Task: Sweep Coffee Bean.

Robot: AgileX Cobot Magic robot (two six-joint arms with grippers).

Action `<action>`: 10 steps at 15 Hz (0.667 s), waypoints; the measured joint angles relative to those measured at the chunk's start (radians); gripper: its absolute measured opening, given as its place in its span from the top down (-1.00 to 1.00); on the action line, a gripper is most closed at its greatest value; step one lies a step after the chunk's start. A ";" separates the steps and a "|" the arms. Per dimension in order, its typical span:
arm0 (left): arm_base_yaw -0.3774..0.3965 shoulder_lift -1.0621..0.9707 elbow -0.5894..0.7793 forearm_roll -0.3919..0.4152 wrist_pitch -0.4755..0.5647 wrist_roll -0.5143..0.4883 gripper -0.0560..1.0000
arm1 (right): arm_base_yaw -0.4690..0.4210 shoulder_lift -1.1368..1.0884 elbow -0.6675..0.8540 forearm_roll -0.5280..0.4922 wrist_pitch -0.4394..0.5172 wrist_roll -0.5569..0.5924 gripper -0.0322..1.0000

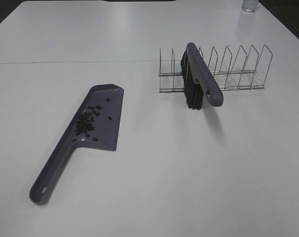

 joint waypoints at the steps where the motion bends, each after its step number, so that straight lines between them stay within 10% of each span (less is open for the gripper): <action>1: 0.000 -0.005 0.009 -0.004 -0.006 -0.001 -0.37 | 0.000 0.000 0.000 0.000 -0.002 -0.002 -0.33; 10: 0.000 -0.011 0.018 -0.012 -0.019 -0.005 -0.37 | 0.000 0.000 0.006 0.000 -0.007 -0.006 -0.33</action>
